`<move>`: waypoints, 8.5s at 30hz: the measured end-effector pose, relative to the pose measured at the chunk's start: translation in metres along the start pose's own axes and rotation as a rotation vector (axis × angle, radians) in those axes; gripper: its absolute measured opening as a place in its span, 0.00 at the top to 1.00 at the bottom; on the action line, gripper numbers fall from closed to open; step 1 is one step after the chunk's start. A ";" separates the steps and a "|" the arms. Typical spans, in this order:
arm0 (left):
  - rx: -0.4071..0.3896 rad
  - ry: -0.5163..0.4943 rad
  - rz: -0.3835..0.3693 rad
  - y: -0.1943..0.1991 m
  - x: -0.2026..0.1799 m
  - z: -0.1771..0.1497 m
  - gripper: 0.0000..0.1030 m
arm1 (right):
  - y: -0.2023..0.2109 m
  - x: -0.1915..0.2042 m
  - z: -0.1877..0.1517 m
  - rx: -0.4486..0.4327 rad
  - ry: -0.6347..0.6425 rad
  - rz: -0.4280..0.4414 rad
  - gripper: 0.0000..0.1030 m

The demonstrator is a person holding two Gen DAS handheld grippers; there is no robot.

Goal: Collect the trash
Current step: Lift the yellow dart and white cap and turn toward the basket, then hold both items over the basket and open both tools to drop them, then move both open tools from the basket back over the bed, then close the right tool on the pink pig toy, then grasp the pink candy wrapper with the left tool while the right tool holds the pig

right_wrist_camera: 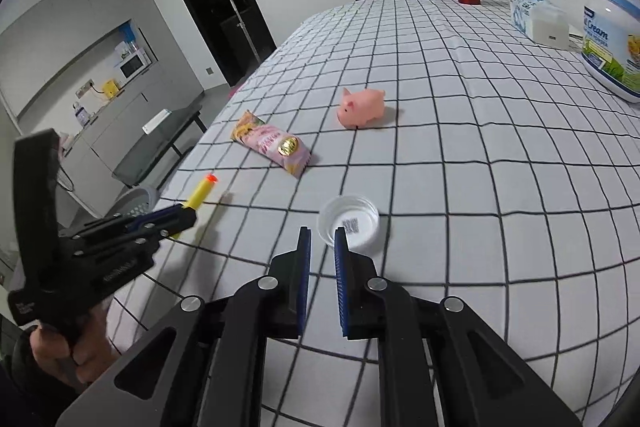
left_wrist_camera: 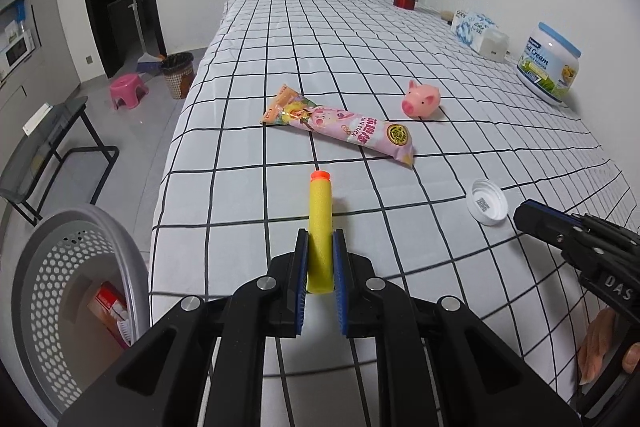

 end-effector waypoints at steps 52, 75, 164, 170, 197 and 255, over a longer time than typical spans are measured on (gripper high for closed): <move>-0.060 0.147 0.158 0.058 0.102 -0.048 0.88 | -0.041 0.137 0.000 0.044 0.216 0.010 0.62; -0.016 0.347 0.290 0.068 0.221 -0.096 0.88 | -0.114 0.272 -0.006 0.163 0.382 0.197 0.62; -0.112 0.326 0.253 0.081 0.165 -0.054 0.10 | -0.047 0.165 0.019 0.006 0.275 0.004 0.27; -0.131 0.254 0.175 0.061 0.113 -0.020 0.07 | -0.030 0.094 0.035 -0.020 0.211 -0.102 0.27; -0.073 0.253 0.185 -0.015 0.016 0.041 0.07 | -0.105 -0.020 0.115 0.064 0.166 -0.146 0.25; 0.049 0.347 0.328 -0.095 -0.044 0.087 0.13 | -0.017 -0.106 0.090 -0.075 -0.106 -0.174 0.55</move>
Point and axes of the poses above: each gripper's, at about its wrist camera, not at the fingertips, and y roughly against the way its jaws point, x to its left, z to its top, the point moved 1 cm from there along -y, roughly the way its jaws point, and after that the axes turned 1 degree about x, right-handed, at the moved point
